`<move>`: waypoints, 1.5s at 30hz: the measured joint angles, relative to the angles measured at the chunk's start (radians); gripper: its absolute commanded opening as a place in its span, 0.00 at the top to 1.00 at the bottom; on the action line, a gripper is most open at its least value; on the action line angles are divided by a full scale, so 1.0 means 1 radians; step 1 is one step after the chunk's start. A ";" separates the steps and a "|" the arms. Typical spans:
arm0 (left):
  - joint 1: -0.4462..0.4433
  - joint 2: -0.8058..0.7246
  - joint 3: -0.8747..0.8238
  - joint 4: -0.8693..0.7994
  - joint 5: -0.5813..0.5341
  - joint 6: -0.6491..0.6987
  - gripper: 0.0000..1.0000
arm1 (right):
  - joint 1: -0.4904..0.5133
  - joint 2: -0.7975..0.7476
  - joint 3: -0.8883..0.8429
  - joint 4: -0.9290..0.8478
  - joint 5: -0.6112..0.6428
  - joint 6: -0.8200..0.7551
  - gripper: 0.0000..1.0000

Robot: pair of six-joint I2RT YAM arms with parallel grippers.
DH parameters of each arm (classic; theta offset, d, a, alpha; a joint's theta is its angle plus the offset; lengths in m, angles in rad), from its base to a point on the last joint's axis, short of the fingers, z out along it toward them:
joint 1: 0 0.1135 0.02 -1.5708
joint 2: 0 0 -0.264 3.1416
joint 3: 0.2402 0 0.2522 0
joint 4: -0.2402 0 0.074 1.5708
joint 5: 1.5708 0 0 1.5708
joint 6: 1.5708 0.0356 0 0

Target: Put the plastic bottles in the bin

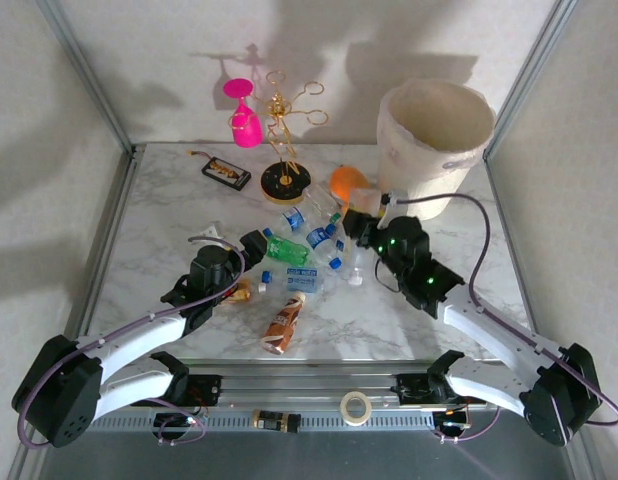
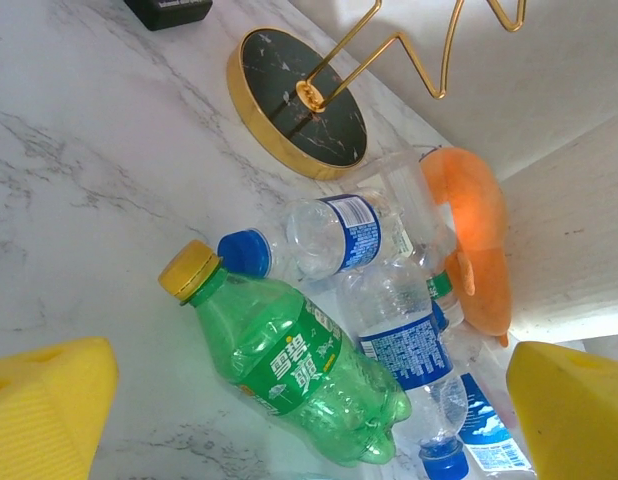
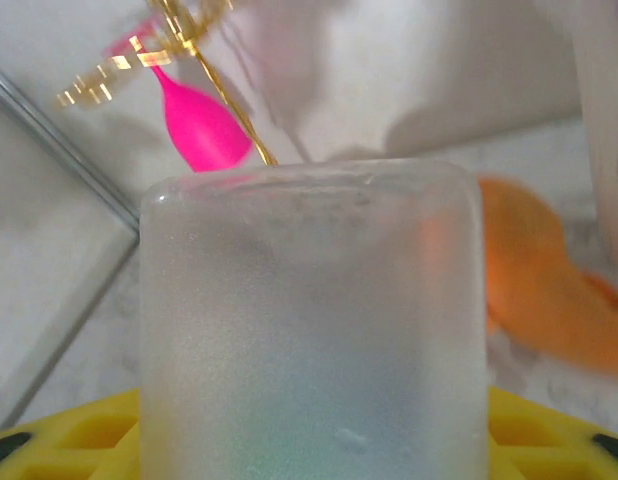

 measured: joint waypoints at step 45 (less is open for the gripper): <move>0.013 -0.112 -0.075 0.013 -0.023 -0.001 0.00 | -0.678 0.695 0.890 0.009 -0.174 -0.102 0.57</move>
